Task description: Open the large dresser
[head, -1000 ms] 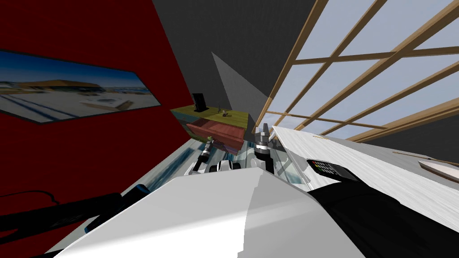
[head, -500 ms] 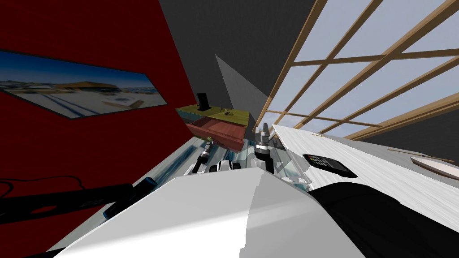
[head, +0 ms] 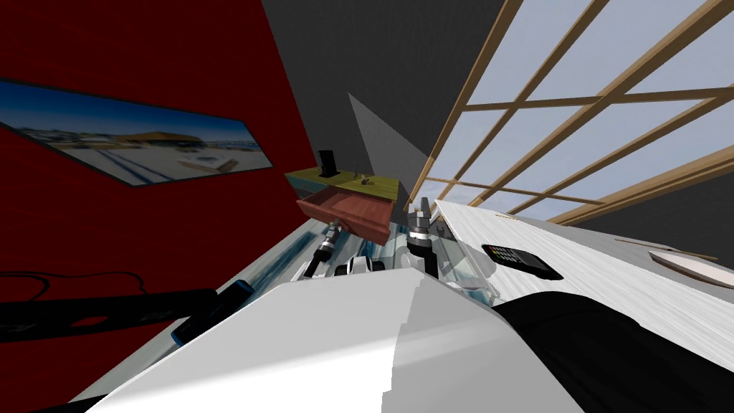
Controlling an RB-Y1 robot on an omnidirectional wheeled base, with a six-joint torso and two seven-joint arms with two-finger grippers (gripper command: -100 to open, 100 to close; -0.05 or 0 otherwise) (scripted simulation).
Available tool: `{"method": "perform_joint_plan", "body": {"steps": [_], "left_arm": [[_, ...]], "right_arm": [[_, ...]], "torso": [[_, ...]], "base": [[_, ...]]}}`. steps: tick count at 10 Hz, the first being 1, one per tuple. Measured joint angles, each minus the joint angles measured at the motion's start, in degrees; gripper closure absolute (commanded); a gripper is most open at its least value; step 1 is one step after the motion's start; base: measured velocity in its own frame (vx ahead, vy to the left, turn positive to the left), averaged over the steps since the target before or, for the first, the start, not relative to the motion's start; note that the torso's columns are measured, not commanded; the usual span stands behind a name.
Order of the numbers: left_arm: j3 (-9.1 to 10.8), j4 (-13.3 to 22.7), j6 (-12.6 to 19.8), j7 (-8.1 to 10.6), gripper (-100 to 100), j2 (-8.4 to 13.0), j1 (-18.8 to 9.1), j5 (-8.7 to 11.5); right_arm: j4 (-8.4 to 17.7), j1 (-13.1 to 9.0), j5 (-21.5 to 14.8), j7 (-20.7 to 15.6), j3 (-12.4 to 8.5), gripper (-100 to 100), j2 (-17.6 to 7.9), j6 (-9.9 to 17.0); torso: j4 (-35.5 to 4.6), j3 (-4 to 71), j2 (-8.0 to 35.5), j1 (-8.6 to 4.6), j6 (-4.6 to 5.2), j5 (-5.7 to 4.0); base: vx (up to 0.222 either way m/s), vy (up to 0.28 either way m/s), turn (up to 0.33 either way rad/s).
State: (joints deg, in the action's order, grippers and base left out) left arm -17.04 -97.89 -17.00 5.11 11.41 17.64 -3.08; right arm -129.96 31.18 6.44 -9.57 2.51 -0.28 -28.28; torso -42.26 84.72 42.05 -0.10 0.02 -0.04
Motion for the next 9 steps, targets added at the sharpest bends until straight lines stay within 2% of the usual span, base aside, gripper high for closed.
{"method": "perform_joint_plan", "body": {"steps": [8,9], "left_arm": [[-0.69,-9.3,8.4,0.99,-100,2.0,2.2,0.1],[-0.74,-9.4,8.7,1.00,0,2.0,2.3,0.1]], "right_arm": [[0.0,0.0,0.0,0.0,0.0,0,0.0,0.0],[0.0,0.0,0.0,0.0,0.0,0,0.0,0.0]], "torso": [[-0.6,-0.4,0.8,-0.08,-0.05,-0.17],[-0.4,-0.4,0.7,-0.05,-0.04,-0.11]], "base": [[0.002,-0.003,0.003],[0.005,0.000,-0.002]]}}
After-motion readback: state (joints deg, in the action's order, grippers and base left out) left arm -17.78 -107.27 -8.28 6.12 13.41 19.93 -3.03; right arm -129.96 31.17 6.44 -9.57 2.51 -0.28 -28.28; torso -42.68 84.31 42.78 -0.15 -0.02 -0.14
